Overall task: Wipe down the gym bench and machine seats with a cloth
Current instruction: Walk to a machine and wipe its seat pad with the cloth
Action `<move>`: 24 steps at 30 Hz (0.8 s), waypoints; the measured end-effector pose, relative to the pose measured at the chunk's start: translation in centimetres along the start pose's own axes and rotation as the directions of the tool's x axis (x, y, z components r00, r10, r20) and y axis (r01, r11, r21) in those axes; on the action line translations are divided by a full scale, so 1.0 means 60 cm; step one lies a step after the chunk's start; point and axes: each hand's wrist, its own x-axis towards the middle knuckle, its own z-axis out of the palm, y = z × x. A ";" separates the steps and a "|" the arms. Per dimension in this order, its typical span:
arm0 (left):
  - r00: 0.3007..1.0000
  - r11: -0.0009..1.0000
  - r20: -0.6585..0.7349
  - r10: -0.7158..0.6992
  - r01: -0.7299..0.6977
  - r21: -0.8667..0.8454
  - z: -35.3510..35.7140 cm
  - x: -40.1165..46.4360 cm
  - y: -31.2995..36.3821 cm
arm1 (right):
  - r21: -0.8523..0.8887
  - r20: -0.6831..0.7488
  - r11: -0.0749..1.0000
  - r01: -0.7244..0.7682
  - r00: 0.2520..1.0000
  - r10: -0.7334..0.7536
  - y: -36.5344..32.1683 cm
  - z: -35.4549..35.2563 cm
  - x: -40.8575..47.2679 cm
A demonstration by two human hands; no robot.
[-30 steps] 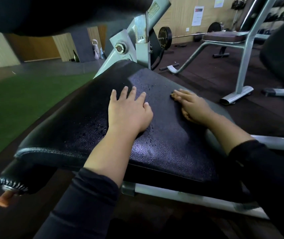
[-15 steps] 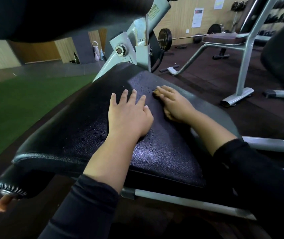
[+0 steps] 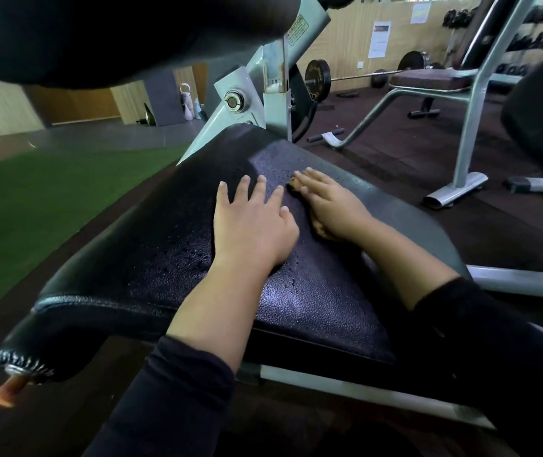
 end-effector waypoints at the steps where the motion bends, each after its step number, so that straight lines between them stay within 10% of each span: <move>1: 1.000 1.000 0.005 0.001 -0.001 -0.001 0.000 0.000 -0.001 | 0.031 -0.014 0.998 -0.060 0.998 0.060 0.023 -0.006 0.009; 7: 0.999 1.000 0.047 -0.004 0.003 0.015 -0.003 0.002 0.002 | 0.024 -0.070 0.950 -0.310 0.948 0.311 0.094 -0.039 -0.074; 24: 0.991 0.999 0.136 -0.012 0.006 0.048 -0.001 0.102 0.003 | 0.093 -0.030 0.995 0.026 0.999 -0.023 0.017 0.004 -0.007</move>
